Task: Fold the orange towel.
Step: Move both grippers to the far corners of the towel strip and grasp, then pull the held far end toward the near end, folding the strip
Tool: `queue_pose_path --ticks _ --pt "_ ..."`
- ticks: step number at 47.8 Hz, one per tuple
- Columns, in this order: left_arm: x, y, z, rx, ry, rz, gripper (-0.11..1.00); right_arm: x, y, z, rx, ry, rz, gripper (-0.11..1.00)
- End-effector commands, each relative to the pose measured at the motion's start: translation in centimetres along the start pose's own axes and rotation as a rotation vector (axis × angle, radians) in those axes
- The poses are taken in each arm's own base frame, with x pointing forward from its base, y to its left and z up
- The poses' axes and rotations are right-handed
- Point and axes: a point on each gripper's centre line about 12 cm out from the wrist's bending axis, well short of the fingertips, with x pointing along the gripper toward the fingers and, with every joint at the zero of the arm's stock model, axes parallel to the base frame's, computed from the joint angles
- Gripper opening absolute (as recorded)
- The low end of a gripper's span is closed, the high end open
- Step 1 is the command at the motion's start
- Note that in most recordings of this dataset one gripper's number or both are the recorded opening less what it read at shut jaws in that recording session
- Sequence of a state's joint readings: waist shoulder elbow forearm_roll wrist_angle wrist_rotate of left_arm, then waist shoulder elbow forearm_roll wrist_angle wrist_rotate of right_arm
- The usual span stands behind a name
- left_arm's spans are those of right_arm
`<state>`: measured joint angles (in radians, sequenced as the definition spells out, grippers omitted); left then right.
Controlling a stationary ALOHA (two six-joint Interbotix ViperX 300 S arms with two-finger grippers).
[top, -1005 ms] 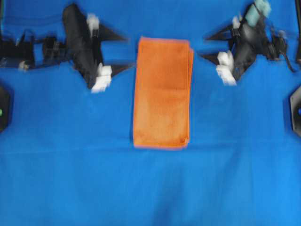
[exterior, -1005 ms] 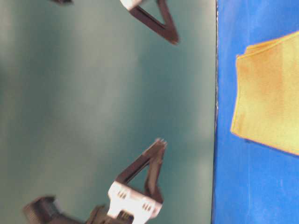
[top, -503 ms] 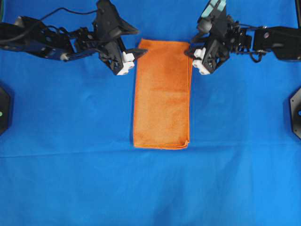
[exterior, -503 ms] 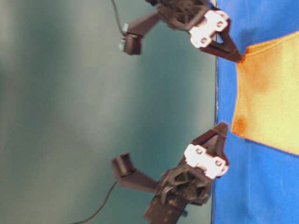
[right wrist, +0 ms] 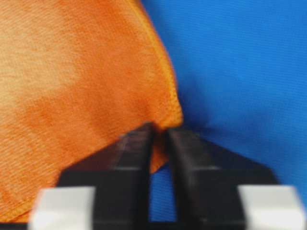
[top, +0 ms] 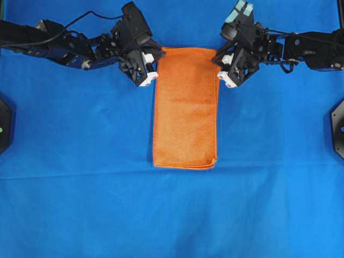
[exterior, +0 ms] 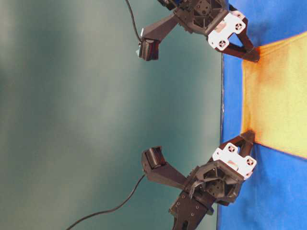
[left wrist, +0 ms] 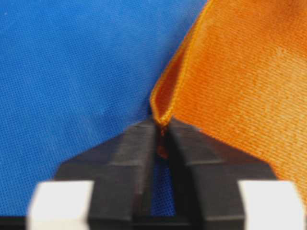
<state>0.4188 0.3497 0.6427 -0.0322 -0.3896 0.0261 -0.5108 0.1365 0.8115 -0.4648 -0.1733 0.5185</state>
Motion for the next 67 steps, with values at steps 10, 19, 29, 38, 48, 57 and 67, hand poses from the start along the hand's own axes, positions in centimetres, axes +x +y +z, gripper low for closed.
queue_pose_path --ticks 10,19,29,38,48,57,67 --pt "-0.2 -0.1 1.0 0.0 -0.026 -0.002 0.01 -0.2 0.2 1.2 -0.022 -0.044 0.015 0.03" --pt "-0.5 -0.1 1.2 0.003 -0.031 -0.003 0.01 -0.2 0.2 1.2 -0.015 -0.047 0.013 0.03" --pt "-1.6 0.3 3.2 0.018 -0.072 0.006 0.01 -1.1 -0.1 2.2 -0.01 -0.074 0.003 0.03" --pt "-1.7 2.2 3.6 0.001 -0.079 0.043 0.01 -1.4 -1.1 3.1 0.008 -0.097 -0.02 0.03" --pt "-1.7 3.3 3.7 0.008 -0.081 0.064 0.01 -1.4 -1.8 3.7 0.018 -0.111 -0.033 0.03" --pt "-1.7 3.2 3.7 0.023 -0.079 0.063 0.01 -1.4 -1.7 3.5 0.022 -0.108 -0.032 0.03" --pt "-3.0 1.8 4.4 0.043 -0.072 0.034 0.01 -2.3 -1.1 4.2 0.016 -0.132 -0.023 0.03"
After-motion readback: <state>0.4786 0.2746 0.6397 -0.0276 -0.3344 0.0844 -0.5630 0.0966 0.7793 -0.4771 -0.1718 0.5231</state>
